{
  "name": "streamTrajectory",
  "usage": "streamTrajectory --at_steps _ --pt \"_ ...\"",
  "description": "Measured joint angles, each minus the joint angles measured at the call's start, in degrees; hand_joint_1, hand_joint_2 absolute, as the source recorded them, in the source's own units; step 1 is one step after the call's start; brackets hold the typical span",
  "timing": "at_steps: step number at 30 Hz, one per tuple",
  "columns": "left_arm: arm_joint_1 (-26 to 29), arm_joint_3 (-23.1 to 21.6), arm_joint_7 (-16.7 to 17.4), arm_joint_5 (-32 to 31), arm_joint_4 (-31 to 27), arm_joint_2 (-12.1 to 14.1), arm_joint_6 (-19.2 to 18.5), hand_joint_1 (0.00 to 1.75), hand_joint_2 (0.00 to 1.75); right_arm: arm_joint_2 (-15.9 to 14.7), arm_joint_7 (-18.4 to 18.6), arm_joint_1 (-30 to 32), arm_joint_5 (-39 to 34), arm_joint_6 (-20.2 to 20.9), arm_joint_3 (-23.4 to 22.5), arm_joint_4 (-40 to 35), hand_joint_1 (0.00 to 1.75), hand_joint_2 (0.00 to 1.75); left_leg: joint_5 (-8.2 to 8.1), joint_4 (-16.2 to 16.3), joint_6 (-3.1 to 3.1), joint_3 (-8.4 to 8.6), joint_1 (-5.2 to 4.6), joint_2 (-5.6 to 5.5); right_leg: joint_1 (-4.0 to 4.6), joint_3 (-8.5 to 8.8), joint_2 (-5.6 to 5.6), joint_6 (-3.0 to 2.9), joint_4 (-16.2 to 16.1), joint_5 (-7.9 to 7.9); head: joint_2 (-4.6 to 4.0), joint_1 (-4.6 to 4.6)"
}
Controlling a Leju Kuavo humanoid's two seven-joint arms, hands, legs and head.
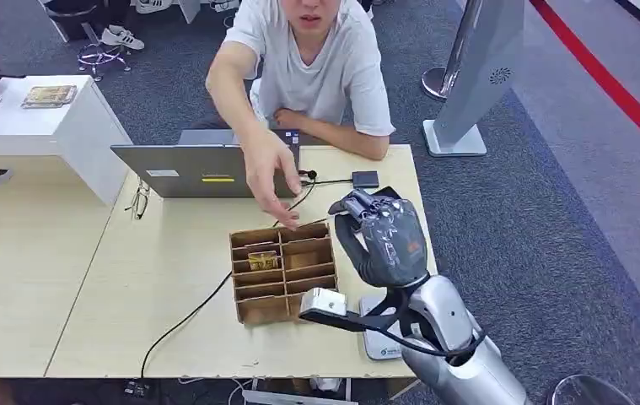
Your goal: Pass the card to the sensor for recognition and then transmit it.
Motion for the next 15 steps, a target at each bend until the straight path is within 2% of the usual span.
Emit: streamTrajectory --at_steps 3,8,11,15 --pt "0.02 0.02 0.00 0.31 0.00 0.00 0.04 0.00 0.00 0.02 -0.61 0.23 -1.66 0.39 0.24 -0.90 1.75 1.75 0.00 0.00 0.00 0.00 0.00 0.00 0.00 0.00 0.00 0.00 0.00 0.00 0.00 0.02" --pt "0.09 0.00 -0.20 1.23 0.00 0.00 0.15 0.00 0.00 0.00 -3.24 1.39 -11.55 3.85 0.59 -3.30 1.75 1.75 0.00 0.00 0.00 0.00 0.00 0.00 0.00 0.00 0.00 0.00 0.00 0.00 0.00 0.00" --pt "0.15 0.02 -0.50 1.68 0.00 0.00 0.46 0.00 0.00 0.00 -6.10 2.35 -21.21 7.61 0.68 -4.70 1.75 1.75 0.00 0.00 0.00 0.00 0.00 0.00 0.00 0.00 0.00 0.00 -0.01 0.00 0.00 0.02" --pt "0.19 0.02 -1.01 2.12 0.00 0.02 0.68 0.00 0.00 -0.22 -10.68 4.11 -37.61 15.18 0.61 -5.86 1.75 1.75 0.00 0.00 0.00 0.00 0.00 0.00 0.00 0.00 0.00 0.00 -0.01 -0.01 0.00 0.02"
